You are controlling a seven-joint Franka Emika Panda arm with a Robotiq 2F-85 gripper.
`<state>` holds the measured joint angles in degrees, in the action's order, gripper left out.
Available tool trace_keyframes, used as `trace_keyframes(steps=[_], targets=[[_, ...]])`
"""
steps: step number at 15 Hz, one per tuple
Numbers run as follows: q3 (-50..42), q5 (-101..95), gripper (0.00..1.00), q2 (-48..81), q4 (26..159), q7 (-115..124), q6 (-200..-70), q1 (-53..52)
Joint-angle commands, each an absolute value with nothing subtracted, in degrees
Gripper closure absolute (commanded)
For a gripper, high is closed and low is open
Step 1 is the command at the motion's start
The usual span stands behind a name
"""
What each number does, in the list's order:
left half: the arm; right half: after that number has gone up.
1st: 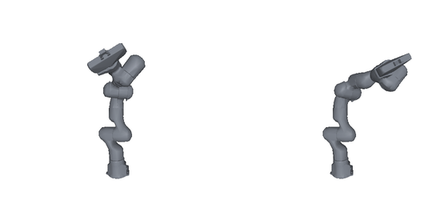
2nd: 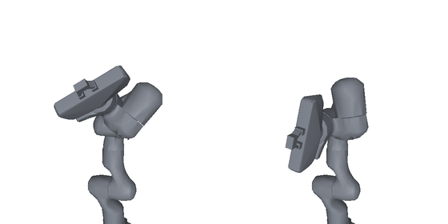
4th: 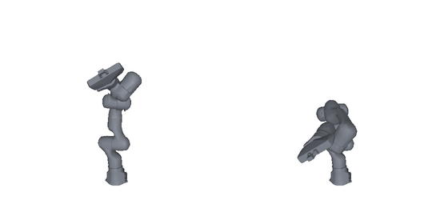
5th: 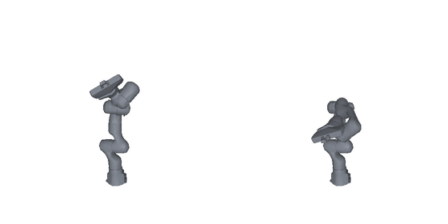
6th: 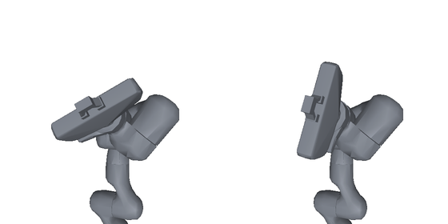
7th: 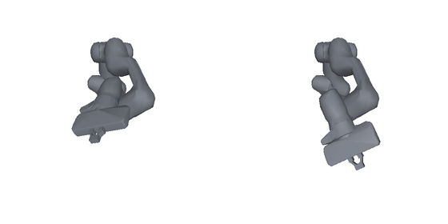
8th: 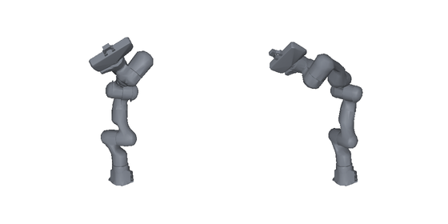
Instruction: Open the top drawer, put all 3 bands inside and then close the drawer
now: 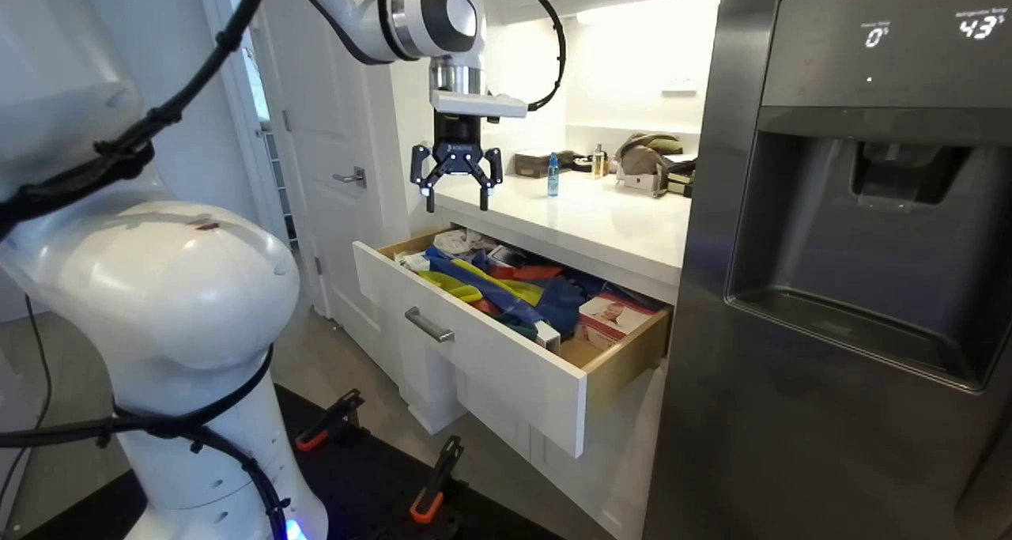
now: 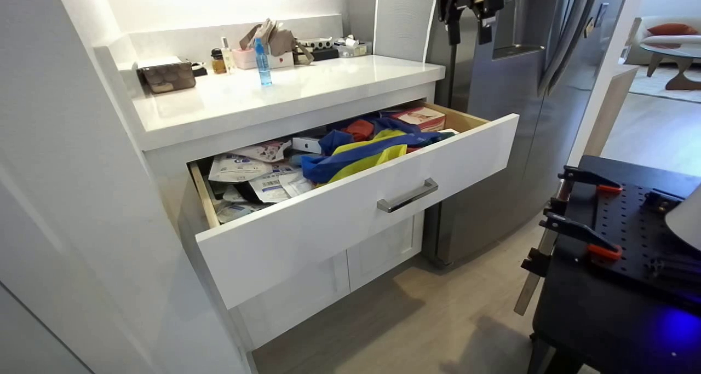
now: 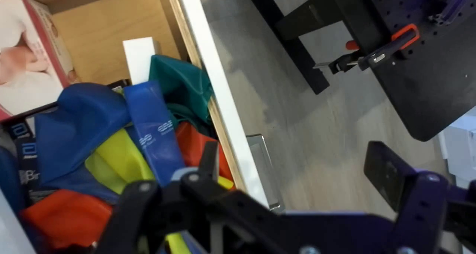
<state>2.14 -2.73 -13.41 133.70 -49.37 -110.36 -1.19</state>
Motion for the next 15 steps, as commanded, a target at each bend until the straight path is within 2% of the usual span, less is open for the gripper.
trace_keyframes(steps=[1, 9, 15], targets=[[1.15, -2.52, 0.00, -20.54, 142.58, -49.90, -112.69, -3.52], [2.70, -2.59, 0.00, -26.36, 157.07, -46.72, -128.99, -9.52], [5.04, -5.32, 0.00, -21.67, 159.80, -42.00, -144.52, -12.61]])
